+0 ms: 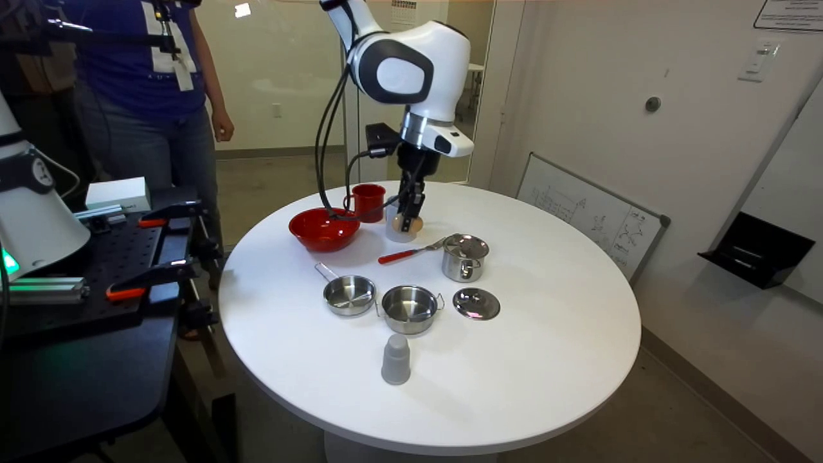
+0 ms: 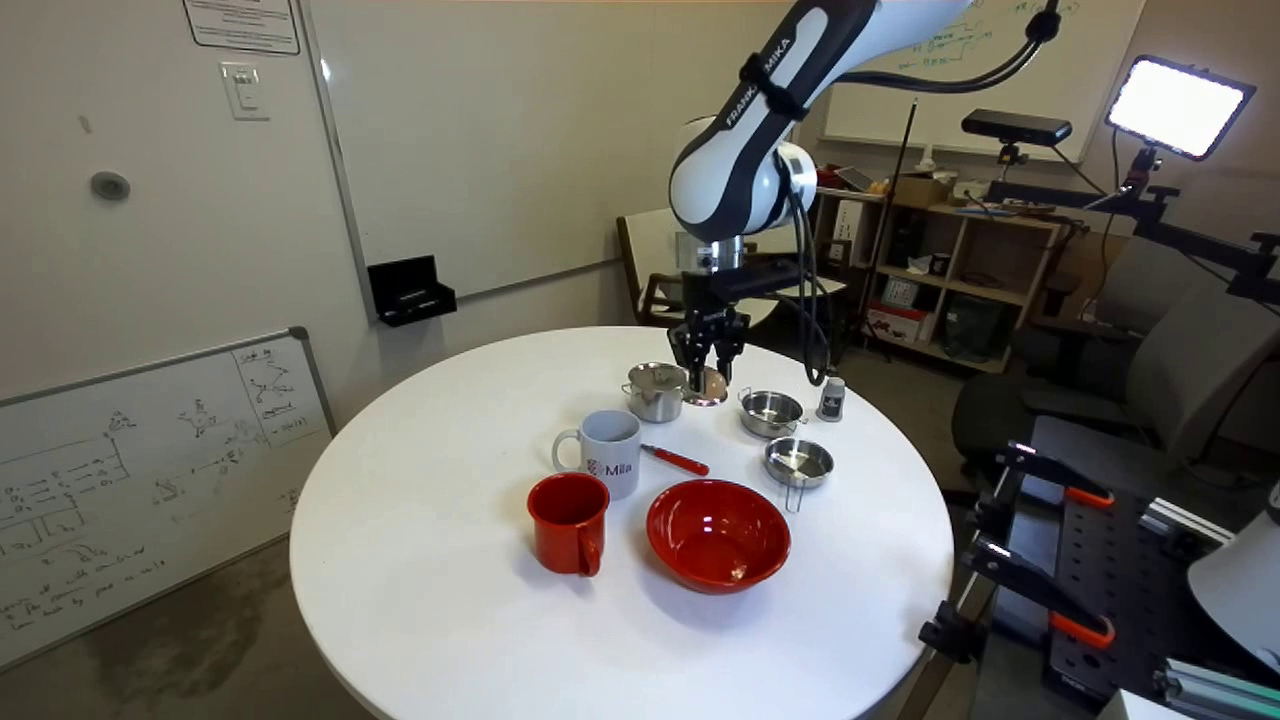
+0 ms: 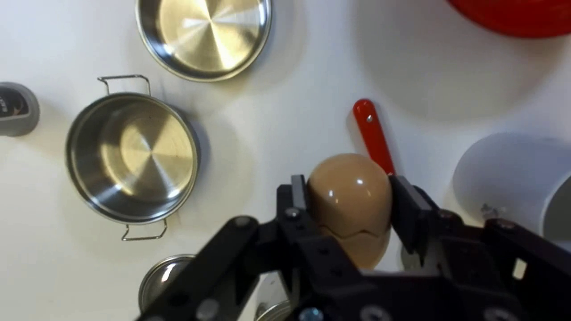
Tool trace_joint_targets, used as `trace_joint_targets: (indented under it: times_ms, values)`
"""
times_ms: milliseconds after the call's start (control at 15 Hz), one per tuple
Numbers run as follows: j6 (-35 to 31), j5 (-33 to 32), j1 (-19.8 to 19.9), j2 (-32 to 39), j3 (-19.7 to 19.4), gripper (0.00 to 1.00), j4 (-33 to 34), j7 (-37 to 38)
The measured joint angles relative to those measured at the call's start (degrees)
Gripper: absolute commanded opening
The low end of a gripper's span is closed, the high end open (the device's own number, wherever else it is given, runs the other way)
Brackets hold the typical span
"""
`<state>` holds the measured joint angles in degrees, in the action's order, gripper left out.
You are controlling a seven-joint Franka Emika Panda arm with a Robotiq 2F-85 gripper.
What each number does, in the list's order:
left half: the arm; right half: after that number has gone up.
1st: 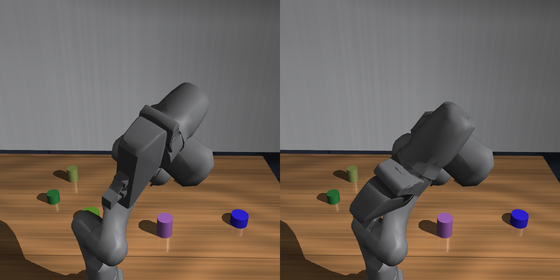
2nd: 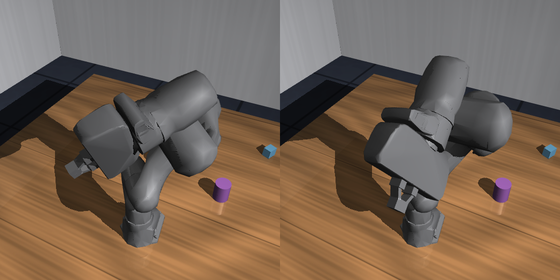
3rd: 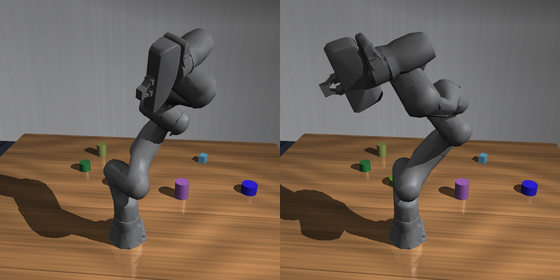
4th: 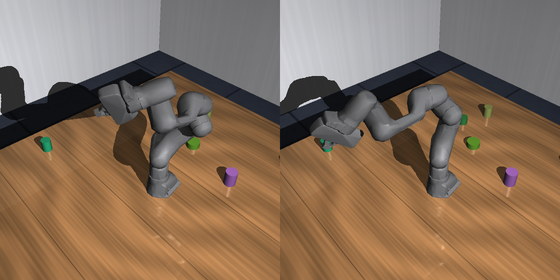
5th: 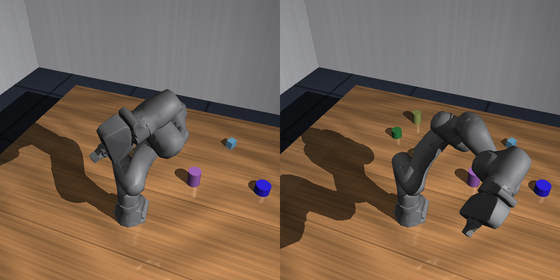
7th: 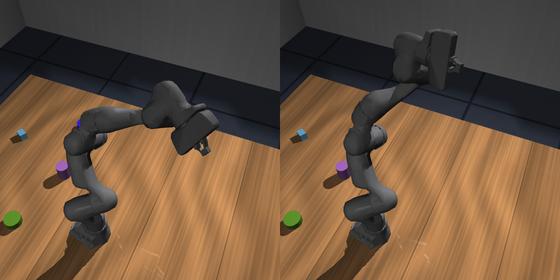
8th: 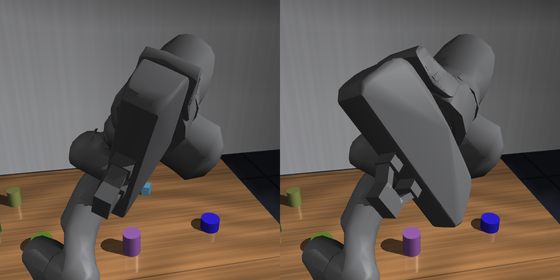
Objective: Place the egg inside the red bowl
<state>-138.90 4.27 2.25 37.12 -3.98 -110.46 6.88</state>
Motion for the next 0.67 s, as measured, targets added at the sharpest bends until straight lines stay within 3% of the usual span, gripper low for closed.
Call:
trace_joint_targets:
  times_ms: [400,467,667]
  values:
    - [5.5,0.1,1.7,-6.4,5.1,0.22,-7.0,-14.7]
    - [5.9,0.1,1.8,-6.8,5.8,0.47,-7.9,-17.2]
    - [5.8,0.1,1.7,-6.7,5.9,0.47,-8.0,-17.4]
